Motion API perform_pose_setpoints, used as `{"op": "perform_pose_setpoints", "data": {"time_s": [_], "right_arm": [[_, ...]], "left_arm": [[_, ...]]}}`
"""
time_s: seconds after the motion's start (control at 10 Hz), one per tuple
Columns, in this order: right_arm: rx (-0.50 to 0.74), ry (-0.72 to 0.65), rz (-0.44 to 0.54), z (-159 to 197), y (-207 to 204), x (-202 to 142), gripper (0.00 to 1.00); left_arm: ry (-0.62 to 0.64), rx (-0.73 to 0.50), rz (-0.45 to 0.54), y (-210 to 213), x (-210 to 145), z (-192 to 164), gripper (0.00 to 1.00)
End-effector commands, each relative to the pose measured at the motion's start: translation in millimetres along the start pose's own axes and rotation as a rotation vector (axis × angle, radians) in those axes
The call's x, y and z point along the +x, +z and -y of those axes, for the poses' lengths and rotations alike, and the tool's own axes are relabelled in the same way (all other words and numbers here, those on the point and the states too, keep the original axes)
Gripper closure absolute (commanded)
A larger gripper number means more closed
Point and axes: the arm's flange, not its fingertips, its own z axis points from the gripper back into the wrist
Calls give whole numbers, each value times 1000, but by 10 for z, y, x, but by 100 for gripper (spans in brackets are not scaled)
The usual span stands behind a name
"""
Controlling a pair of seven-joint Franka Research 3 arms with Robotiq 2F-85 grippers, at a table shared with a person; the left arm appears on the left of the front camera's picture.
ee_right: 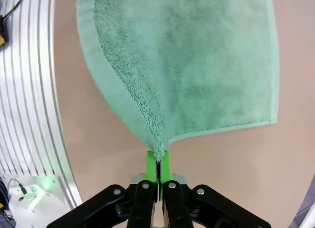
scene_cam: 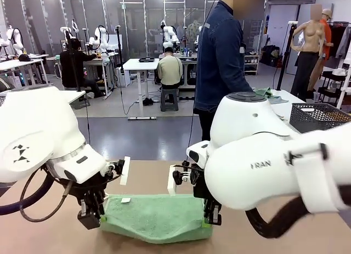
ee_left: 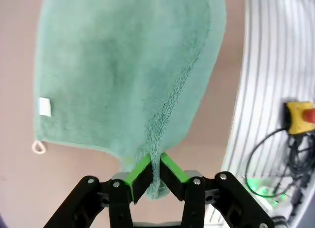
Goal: Fold the towels and place them in the basket.
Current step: When a person lays out a Towel with hook on the table, fold it in half twice.
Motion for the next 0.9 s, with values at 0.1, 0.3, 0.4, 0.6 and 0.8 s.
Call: {"op": "perform_pose_setpoints", "data": {"time_s": [0.1,0.3,0.4,0.6,0.8], "right_arm": [[-39,18,4,538,-261,185,100],[-26,31,26,801,-400,233,100],[-21,29,10,926,-444,250,100],[-10,-4,19,1250,-516,246,100],[-16,-21,4,1466,-607,255,100]], "left_arm": [[-25,31,-41,-236,193,-587,100],[-16,36,-57,-296,303,-869,100],[17,28,-88,-338,317,-1007,100],[58,9,-121,-426,316,-1278,100],[90,18,-121,-489,278,-1458,100]]}}
